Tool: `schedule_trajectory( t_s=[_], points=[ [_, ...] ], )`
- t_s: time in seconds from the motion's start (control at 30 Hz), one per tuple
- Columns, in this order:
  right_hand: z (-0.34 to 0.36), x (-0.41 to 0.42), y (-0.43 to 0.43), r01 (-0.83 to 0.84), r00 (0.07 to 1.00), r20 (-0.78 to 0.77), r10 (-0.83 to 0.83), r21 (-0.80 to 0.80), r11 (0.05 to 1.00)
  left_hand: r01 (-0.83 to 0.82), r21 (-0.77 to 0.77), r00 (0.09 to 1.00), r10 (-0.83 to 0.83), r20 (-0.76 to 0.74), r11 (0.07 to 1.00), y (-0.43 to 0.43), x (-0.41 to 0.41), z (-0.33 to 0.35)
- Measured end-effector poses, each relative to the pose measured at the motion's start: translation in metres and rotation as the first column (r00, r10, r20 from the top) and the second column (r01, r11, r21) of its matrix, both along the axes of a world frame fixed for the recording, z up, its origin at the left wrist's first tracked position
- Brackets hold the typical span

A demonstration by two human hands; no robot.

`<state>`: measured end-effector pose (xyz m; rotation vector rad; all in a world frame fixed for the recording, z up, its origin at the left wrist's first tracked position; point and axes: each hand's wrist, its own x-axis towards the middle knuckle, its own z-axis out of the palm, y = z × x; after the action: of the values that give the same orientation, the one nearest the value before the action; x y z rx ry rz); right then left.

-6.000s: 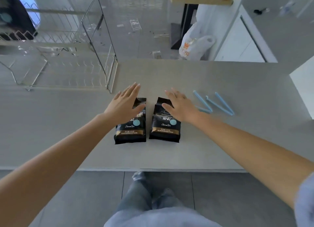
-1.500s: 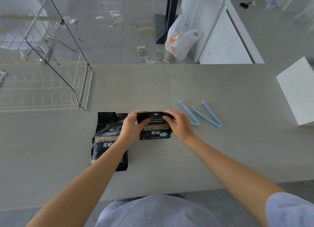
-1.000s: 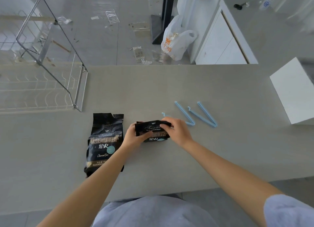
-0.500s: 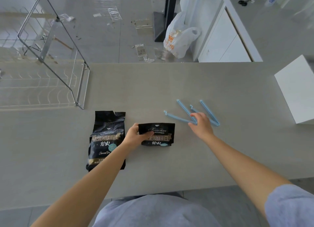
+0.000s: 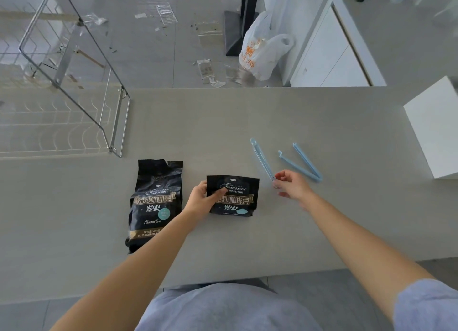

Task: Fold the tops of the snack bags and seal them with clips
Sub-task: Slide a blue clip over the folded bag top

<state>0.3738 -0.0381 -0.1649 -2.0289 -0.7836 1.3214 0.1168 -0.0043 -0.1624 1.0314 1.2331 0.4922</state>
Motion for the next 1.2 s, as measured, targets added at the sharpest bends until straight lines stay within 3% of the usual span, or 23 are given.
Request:
schedule_trajectory(
  t_s=[0.17, 0.27, 0.37, 0.53, 0.67, 0.8, 0.93, 1.1, 1.2],
  points=[
    [0.044, 0.000, -0.009, -0.187, 0.971, -0.124, 0.207, 0.157, 0.970, -0.025, 0.019, 0.999, 0.025, -0.021, 1.000, 0.002, 0.004, -0.002],
    [0.061, 0.000, -0.016, -0.320, 0.945, -0.020, 0.327, 0.169, 0.932, -0.034, 0.024, 0.999, 0.034, -0.024, 0.999, 0.002, 0.005, -0.002],
    [0.067, -0.003, -0.021, -0.450, 0.888, 0.181, 0.423, 0.152, 0.880, -0.038, 0.008, 0.999, 0.038, -0.017, 0.999, 0.002, 0.005, -0.001],
    [0.065, -0.019, -0.023, -0.513, 0.818, 0.374, 0.437, 0.130, 0.849, -0.026, 0.041, 0.998, 0.028, -0.050, 0.999, 0.002, 0.005, -0.002],
    [0.062, -0.033, -0.016, -0.515, 0.813, 0.387, 0.435, 0.132, 0.847, 0.033, 0.061, 0.996, -0.028, -0.087, 0.998, 0.001, 0.004, -0.001],
    [0.064, -0.046, -0.008, -0.550, 0.788, 0.404, 0.465, 0.121, 0.826, 0.106, 0.186, 0.992, -0.090, -0.092, 0.977, -0.003, 0.005, 0.004],
    [0.067, -0.057, 0.000, -0.596, 0.749, 0.428, 0.506, 0.100, 0.797, 0.120, 0.103, 0.989, -0.111, -0.093, 0.987, -0.006, 0.000, 0.001],
    [0.074, -0.062, 0.009, -0.673, 0.621, 0.500, 0.604, -0.054, 0.737, 0.169, 0.082, 0.977, -0.156, -0.145, 0.982, -0.002, -0.003, 0.002],
    [0.081, -0.073, 0.019, -0.727, 0.468, 0.549, 0.693, -0.207, 0.655, 0.174, 0.110, 0.981, -0.163, -0.101, 0.979, -0.003, -0.004, 0.003]
  ],
)
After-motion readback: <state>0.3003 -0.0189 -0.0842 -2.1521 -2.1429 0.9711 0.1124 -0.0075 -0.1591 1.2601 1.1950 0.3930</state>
